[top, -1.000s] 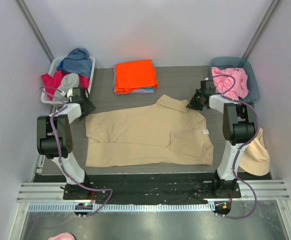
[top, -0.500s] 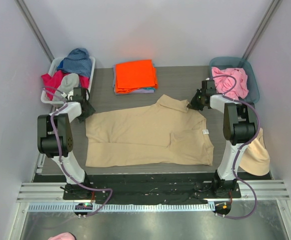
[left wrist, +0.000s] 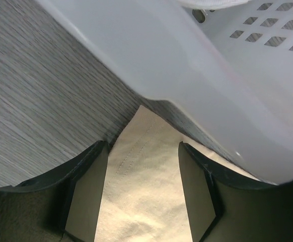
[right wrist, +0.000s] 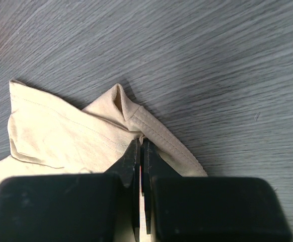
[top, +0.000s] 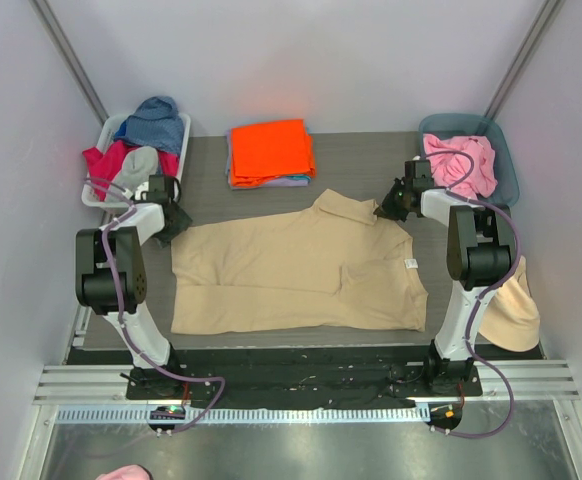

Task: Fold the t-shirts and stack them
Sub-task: Fold the tshirt

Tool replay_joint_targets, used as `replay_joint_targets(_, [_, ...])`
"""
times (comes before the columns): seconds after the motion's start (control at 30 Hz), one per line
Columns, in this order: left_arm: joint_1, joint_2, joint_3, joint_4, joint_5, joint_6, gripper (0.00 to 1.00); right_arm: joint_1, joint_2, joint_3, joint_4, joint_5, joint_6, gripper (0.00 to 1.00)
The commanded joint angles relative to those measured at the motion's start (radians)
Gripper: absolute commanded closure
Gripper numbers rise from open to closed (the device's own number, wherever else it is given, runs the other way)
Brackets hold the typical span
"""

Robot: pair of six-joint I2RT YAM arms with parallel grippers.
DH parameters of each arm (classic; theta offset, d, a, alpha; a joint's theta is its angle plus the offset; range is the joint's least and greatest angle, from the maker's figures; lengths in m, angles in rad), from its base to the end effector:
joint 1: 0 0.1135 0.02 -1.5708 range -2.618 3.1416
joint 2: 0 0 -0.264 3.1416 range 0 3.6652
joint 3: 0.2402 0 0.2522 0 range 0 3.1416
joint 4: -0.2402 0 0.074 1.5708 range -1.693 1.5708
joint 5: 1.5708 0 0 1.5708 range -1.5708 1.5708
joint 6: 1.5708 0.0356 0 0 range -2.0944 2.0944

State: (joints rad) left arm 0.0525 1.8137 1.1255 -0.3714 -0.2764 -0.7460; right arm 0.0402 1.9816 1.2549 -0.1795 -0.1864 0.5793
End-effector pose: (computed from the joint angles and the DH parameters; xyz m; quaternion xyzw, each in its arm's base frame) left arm 0.3628 0.0288 0.1661 -0.4046 0.8694 0.0402 0.2808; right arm 0.4150 0.0233 0.1518 0.2214 0.9153 0.1828 0.2825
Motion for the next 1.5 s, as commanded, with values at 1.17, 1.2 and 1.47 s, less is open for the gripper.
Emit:
replay_joint_targets(1.17, [-0.003,0.072,0.005,0.025,-0.014,-0.061,0.83,-0.026,-0.021,0.026,0.032,-0.03,0.021,0.99])
replay_joint_targets(1.2, [-0.003,0.07,0.007,0.026,-0.011,-0.056,0.89,-0.026,-0.024,0.028,0.034,-0.028,0.021,0.99])
replay_joint_targets(1.47, [-0.005,0.032,0.028,0.017,0.003,0.023,1.0,-0.028,-0.114,0.07,0.023,-0.025,0.036,0.99])
